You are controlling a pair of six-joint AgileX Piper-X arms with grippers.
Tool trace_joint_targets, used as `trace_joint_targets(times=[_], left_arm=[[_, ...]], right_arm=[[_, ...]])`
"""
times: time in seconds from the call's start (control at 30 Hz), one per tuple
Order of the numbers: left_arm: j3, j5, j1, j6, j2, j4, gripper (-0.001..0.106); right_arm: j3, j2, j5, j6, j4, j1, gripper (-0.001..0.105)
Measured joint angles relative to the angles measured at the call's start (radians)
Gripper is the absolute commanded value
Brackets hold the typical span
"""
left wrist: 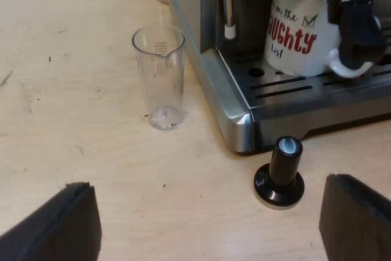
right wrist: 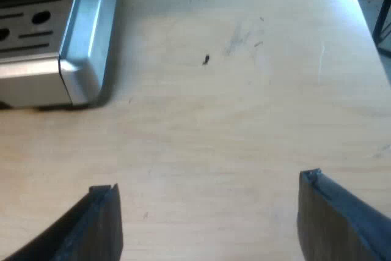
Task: Place mug into machine
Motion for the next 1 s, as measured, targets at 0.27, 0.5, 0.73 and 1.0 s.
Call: trace_joint_targets(times=[0.27,0.5,0.73,1.0], left_arm=[[0.015,0.000,0.000,0.001,0.000,-0.038,0.079],[0.015,0.000,0.000,0.001,0.000,-0.038,0.079],[0.015,0.000,0.000,0.001,0.000,-0.038,0.079],[0.015,0.018,0.000,0.001,0.000,-0.031,0.079]], right_arm=[[0.002,0.000,0.000,0.000,0.000,0.000,0.062],[0.002,0.000,0.000,0.000,0.000,0.000,0.062],[0.002,0.000,0.000,0.000,0.000,0.000,0.062],[0.002,0.000,0.000,0.000,0.000,0.000,0.062]])
